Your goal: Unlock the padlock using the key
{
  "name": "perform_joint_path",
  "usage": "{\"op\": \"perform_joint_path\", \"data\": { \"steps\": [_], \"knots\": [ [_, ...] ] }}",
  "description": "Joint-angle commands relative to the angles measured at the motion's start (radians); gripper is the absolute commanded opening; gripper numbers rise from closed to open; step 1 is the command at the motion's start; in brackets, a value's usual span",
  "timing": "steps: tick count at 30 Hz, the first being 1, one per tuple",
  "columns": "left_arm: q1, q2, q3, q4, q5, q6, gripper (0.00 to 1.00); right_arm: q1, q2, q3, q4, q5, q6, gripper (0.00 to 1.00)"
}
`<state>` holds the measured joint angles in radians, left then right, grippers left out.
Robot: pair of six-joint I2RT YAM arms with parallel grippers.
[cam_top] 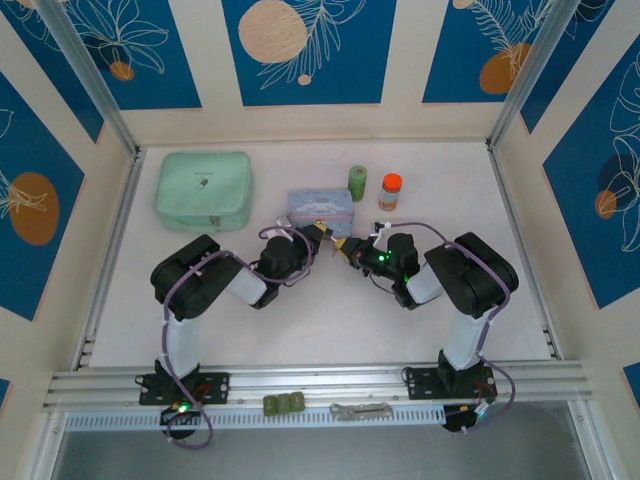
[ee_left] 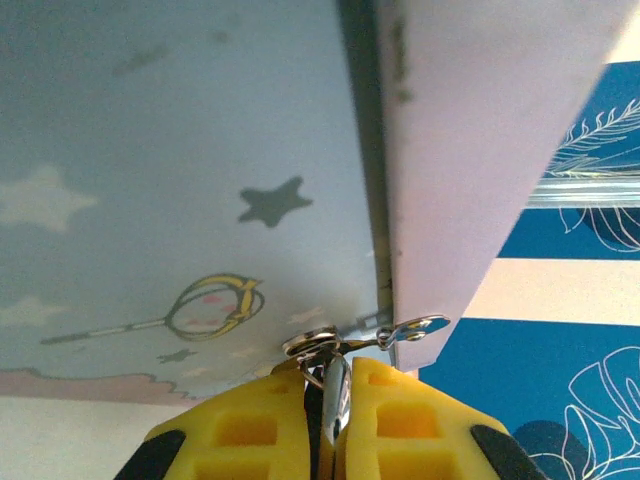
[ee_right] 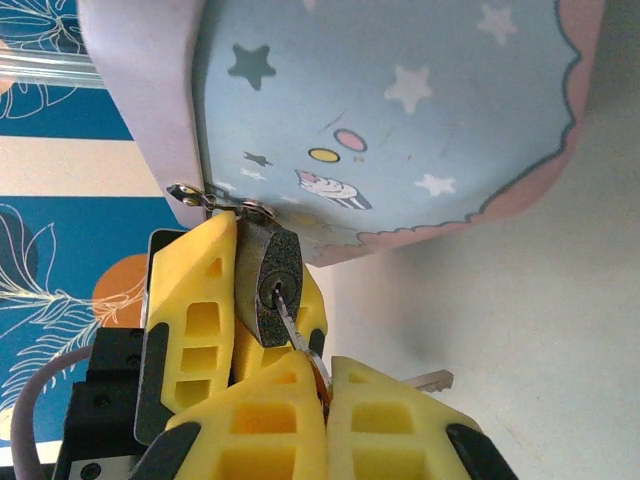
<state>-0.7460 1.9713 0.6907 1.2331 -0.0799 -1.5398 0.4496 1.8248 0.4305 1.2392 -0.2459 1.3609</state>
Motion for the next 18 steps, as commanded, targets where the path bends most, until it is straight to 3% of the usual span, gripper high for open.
{"op": "perform_joint_path", "data": {
  "steps": [1, 4, 8, 18],
  "knots": [
    [-0.101, -0.052, 0.067, 0.175, 0.269, -0.013, 0.00, 0.047, 0.045, 0.067, 0.054, -0.135, -0.041, 0.00],
    [-0.102, -0.060, 0.057, 0.175, 0.292, -0.009, 0.00, -0.013, 0.075, 0.097, 0.067, -0.229, -0.067, 0.00],
    [-0.101, -0.063, 0.035, 0.175, 0.316, -0.013, 0.00, -0.059, 0.050, 0.133, -0.041, -0.340, -0.144, 0.00],
    [-0.104, -0.049, 0.081, 0.175, 0.359, -0.003, 0.00, -0.034, 0.003, 0.201, -0.193, -0.418, -0.237, 0.00]
  ]
}}
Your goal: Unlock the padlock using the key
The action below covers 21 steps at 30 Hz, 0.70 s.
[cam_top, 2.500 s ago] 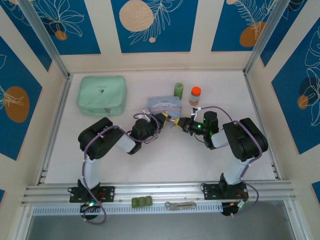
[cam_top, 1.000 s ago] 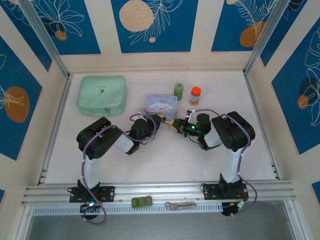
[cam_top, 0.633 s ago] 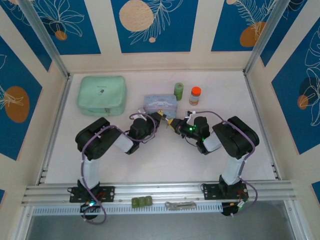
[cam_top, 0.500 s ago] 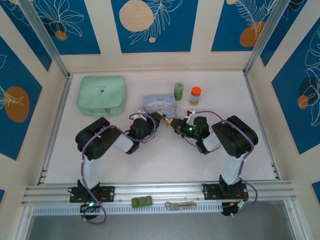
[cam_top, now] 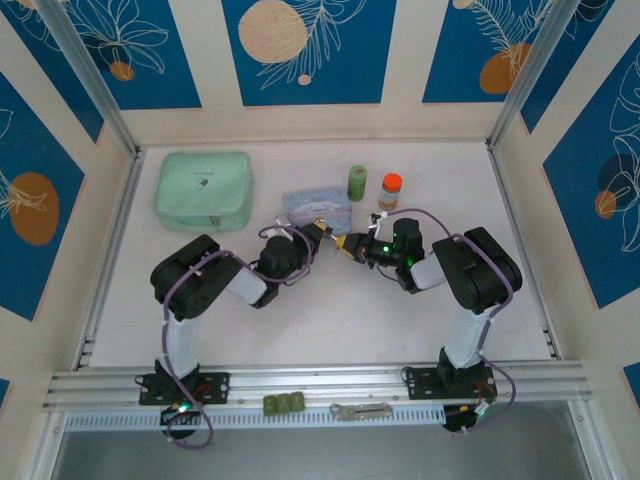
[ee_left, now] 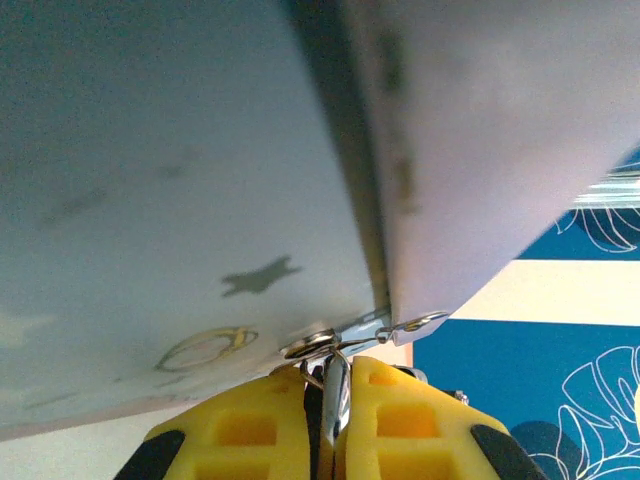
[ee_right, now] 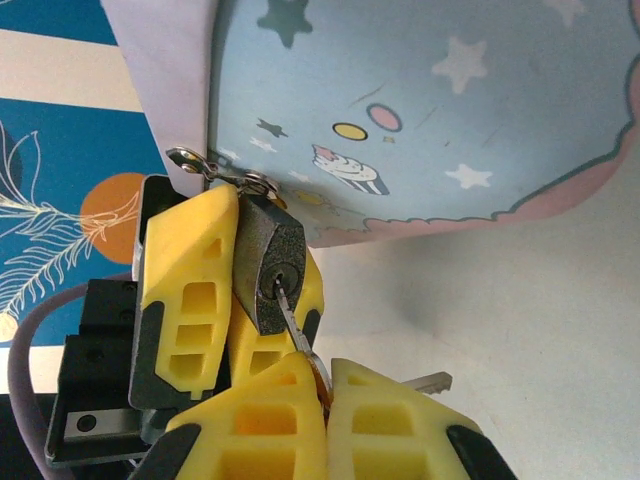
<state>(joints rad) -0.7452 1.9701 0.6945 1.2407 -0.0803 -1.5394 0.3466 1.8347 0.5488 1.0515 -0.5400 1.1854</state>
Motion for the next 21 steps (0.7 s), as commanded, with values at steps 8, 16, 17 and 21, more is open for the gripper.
{"op": "perform_joint_path", "data": {
  "steps": [8, 16, 17, 21],
  "knots": [
    [-0.101, -0.054, 0.054, 0.167, 0.427, 0.006, 0.00, 0.036, -0.031, 0.136, -0.145, -0.179, -0.151, 0.00],
    [-0.002, -0.068, 0.006, 0.167, 0.565, 0.039, 0.00, 0.087, -0.090, 0.041, -0.162, -0.100, -0.118, 0.00],
    [0.003, -0.067, -0.004, 0.166, 0.565, 0.045, 0.00, 0.102, -0.088, 0.031, -0.157, -0.075, -0.104, 0.00],
    [0.012, -0.034, -0.027, 0.167, 0.545, 0.055, 0.00, 0.133, -0.045, -0.007, -0.081, 0.009, -0.014, 0.00]
  ]
}}
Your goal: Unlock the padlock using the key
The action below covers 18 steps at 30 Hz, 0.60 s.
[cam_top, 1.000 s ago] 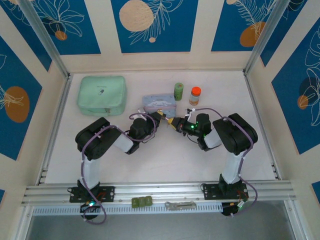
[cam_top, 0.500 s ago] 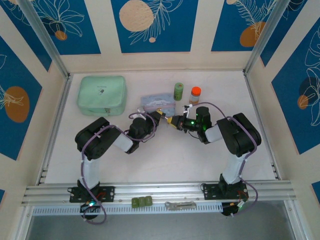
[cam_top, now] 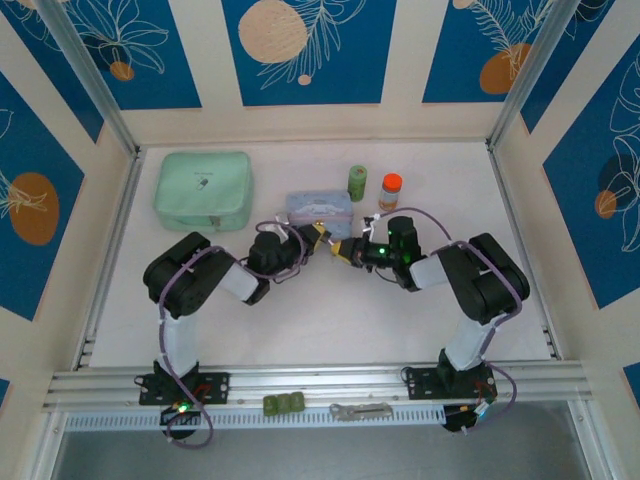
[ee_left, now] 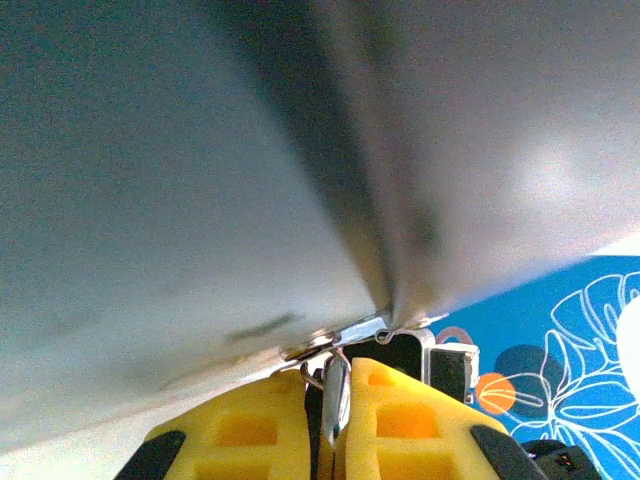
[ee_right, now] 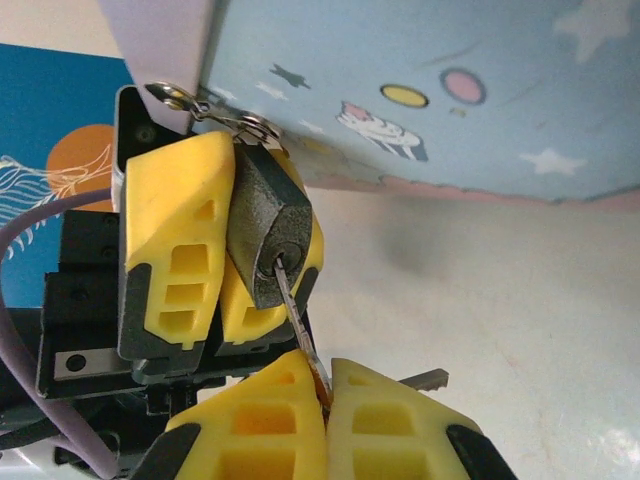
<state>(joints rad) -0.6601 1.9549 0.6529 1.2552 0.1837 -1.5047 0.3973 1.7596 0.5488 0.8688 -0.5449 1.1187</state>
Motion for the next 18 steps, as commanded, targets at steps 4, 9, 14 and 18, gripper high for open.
{"op": "perform_joint_path", "data": {
  "steps": [4, 9, 14, 18],
  "knots": [
    [-0.073, 0.002, 0.016, 0.153, 0.257, 0.043, 0.00, 0.101, 0.088, -0.026, 0.194, 0.075, 0.136, 0.00],
    [-0.073, 0.026, 0.018, 0.153, 0.224, 0.058, 0.08, 0.127, 0.136, -0.037, 0.247, 0.147, 0.191, 0.00],
    [-0.073, 0.047, 0.001, 0.153, 0.198, 0.064, 0.27, 0.120, 0.156, -0.053, 0.263, 0.174, 0.208, 0.00],
    [-0.076, 0.052, -0.005, 0.153, 0.178, 0.064, 0.35, 0.108, 0.157, -0.056, 0.253, 0.164, 0.206, 0.00]
  ]
}}
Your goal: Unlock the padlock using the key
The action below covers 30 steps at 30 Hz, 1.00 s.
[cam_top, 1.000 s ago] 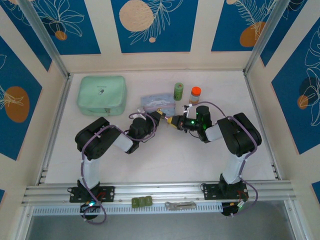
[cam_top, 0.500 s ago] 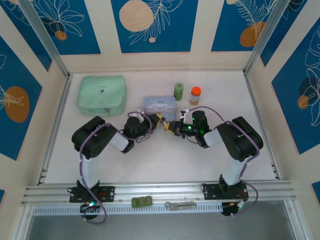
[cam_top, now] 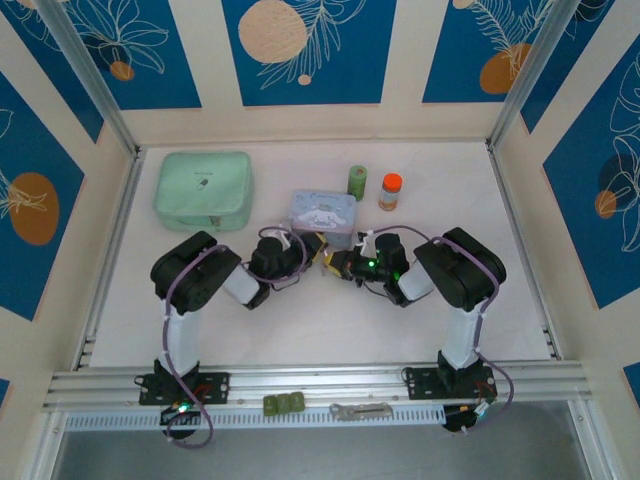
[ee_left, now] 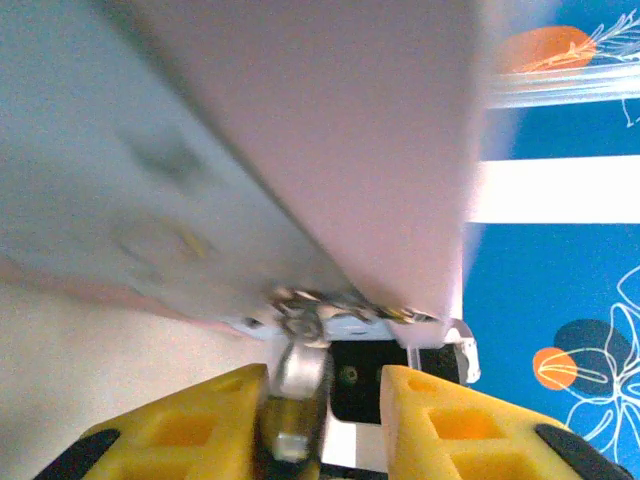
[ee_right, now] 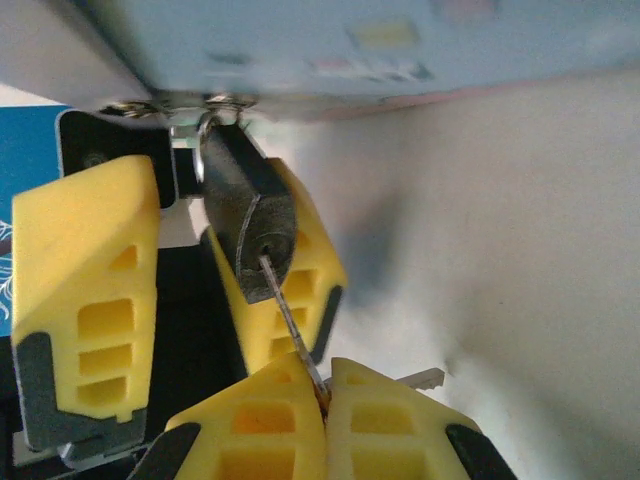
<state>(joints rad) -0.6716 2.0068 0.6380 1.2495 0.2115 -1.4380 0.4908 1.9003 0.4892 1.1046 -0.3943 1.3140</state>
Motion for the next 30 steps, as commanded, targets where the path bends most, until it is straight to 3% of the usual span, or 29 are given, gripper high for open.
{"op": "perform_joint_path", "data": {
  "steps": [1, 3, 6, 10, 12, 17, 20, 23, 26, 30],
  "knots": [
    [-0.067, 0.000, 0.010, 0.158, 0.143, -0.001, 0.35, 0.013, 0.015, 0.002, 0.015, 0.013, 0.009, 0.00],
    [-0.075, 0.002, 0.010, 0.159, 0.134, 0.000, 0.33, 0.007, 0.011, 0.005, 0.003, 0.010, 0.002, 0.00],
    [-0.079, 0.016, 0.016, 0.159, 0.128, 0.001, 0.20, -0.002, -0.001, 0.002, -0.015, 0.009, -0.009, 0.00],
    [-0.075, 0.026, 0.014, 0.159, 0.122, 0.002, 0.18, -0.013, -0.013, 0.001, -0.046, 0.003, -0.027, 0.00],
    [-0.070, 0.024, 0.001, 0.159, 0.114, -0.001, 0.21, -0.020, -0.017, -0.003, -0.050, -0.002, -0.030, 0.00],
    [-0.064, 0.008, -0.023, 0.158, 0.088, 0.007, 0.45, -0.031, -0.019, -0.005, -0.063, -0.020, -0.036, 0.00],
    [-0.063, 0.008, -0.019, 0.159, 0.069, 0.014, 0.43, -0.032, -0.027, -0.001, -0.075, -0.026, -0.043, 0.00],
    [-0.063, 0.010, -0.012, 0.157, 0.042, 0.022, 0.30, -0.031, -0.038, 0.001, -0.088, -0.026, -0.047, 0.00],
    [-0.063, 0.009, -0.019, 0.128, 0.006, 0.028, 0.30, -0.029, -0.046, 0.003, -0.095, -0.028, -0.050, 0.00],
    [-0.063, -0.002, -0.029, 0.101, -0.048, 0.040, 0.40, -0.022, -0.046, 0.010, -0.107, -0.031, -0.058, 0.00]
  ]
}}
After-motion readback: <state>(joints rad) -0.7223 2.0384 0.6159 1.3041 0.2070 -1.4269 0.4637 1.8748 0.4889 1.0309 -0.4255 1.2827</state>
